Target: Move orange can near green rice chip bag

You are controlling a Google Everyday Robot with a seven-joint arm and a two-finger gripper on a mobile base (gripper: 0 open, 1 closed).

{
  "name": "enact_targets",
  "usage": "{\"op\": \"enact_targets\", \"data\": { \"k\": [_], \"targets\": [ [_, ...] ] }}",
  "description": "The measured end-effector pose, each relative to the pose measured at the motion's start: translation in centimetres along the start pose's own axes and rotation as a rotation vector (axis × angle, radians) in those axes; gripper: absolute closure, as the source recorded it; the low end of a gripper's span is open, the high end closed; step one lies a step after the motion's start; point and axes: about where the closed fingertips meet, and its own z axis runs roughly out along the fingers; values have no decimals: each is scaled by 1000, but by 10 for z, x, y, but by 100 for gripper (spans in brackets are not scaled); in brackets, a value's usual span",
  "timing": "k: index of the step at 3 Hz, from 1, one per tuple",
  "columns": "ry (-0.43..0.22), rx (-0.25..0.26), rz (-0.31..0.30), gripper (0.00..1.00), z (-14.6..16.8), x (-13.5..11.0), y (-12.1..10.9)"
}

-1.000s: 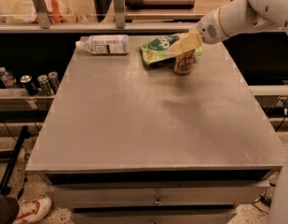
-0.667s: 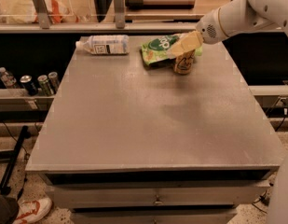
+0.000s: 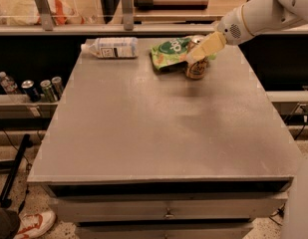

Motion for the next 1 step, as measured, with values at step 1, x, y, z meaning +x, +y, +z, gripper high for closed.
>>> {"op": "enact_targets", "data": {
  "k": [1],
  "targets": [
    [23,-25,-7,0,-10,11,0]
  ]
}}
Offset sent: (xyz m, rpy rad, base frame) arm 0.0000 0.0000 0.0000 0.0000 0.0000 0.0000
